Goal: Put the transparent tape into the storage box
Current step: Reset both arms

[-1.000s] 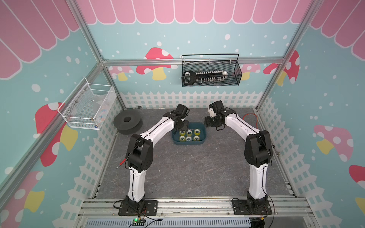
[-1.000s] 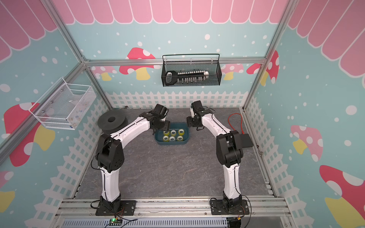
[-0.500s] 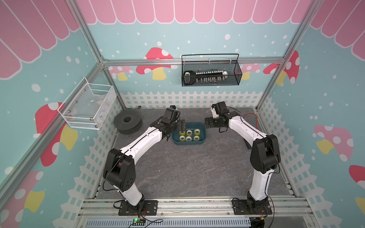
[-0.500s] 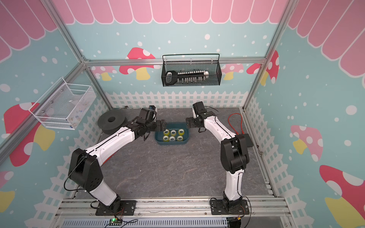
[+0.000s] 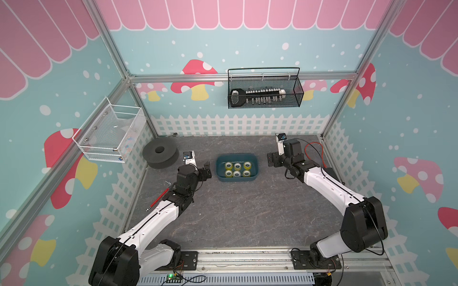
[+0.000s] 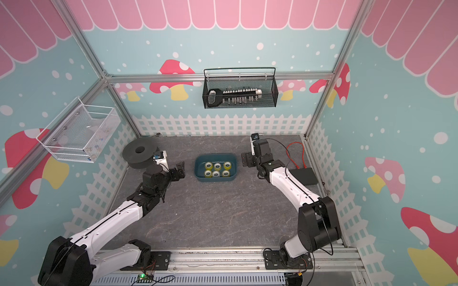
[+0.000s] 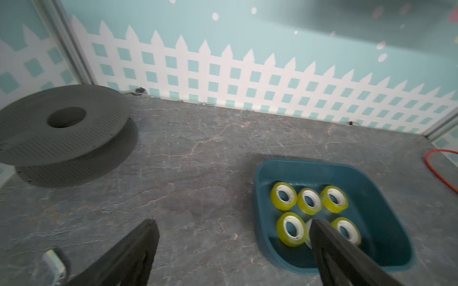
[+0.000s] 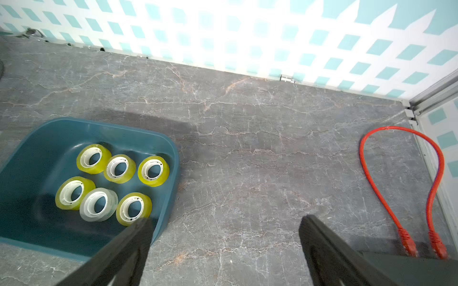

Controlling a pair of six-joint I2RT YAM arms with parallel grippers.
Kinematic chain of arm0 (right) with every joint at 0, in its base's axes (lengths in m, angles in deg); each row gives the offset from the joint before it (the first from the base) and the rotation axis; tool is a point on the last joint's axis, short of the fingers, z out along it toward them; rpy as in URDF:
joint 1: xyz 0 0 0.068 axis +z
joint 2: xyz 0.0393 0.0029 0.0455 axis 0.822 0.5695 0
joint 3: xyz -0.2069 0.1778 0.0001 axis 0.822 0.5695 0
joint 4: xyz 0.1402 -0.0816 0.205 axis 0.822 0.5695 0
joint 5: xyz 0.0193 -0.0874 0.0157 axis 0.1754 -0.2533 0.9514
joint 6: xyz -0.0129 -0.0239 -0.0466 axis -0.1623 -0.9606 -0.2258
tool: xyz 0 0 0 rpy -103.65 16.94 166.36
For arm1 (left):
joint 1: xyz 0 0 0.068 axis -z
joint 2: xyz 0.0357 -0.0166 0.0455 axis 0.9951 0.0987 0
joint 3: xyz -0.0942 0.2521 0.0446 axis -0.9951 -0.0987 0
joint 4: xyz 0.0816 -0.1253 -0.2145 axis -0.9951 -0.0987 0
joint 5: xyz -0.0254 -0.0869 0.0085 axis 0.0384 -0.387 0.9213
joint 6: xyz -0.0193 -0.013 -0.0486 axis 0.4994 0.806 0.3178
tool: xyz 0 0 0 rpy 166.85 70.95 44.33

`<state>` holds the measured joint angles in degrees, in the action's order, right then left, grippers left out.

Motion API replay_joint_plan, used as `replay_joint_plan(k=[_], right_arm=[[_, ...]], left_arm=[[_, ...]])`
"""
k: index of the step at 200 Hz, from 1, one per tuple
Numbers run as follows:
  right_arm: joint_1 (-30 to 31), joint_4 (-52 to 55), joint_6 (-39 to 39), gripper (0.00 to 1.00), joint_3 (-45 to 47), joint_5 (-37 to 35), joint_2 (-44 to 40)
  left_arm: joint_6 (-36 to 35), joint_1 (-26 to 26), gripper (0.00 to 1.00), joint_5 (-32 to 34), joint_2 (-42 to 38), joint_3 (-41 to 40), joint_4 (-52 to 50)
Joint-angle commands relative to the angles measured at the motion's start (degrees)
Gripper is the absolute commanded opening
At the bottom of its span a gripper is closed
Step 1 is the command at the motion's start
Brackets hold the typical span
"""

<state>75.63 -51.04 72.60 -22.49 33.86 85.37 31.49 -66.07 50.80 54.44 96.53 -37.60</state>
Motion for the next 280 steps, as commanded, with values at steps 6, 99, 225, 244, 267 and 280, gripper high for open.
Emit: replay_joint_plan(k=[6,99,225,244,267,280], right_arm=[[-0.2,-10.7,-0.6,0.99,5.6,-6.8,-1.9],[-4.2,-34.8,-2.5,0.99,26.0,-15.9,-8.0],[-19.4,-71.8,-8.6,0.99,48.9,-4.9,-5.6],[-19.4,-78.7,-10.1,0.99,50.8,-1.2,-1.8],[-19.5,-85.3,-11.6,0.99,52.1,1.4,2.3],[-19.5,-81.1,-11.3,0.99,51.1,1.7,1.2]], left_arm=[[-6.0,-4.9,0.99,-1.2,-0.3,-5.4,15.3],[-6.2,-16.0,0.99,-12.4,16.3,-15.9,44.0],[-8.3,-17.4,0.99,-18.8,23.2,-21.7,62.5],[-8.4,-17.4,0.99,-18.8,23.2,-21.6,62.3],[-8.4,-17.4,0.99,-18.8,23.1,-21.5,61.7],[-8.4,-17.5,0.99,-18.7,23.2,-21.5,62.0]])
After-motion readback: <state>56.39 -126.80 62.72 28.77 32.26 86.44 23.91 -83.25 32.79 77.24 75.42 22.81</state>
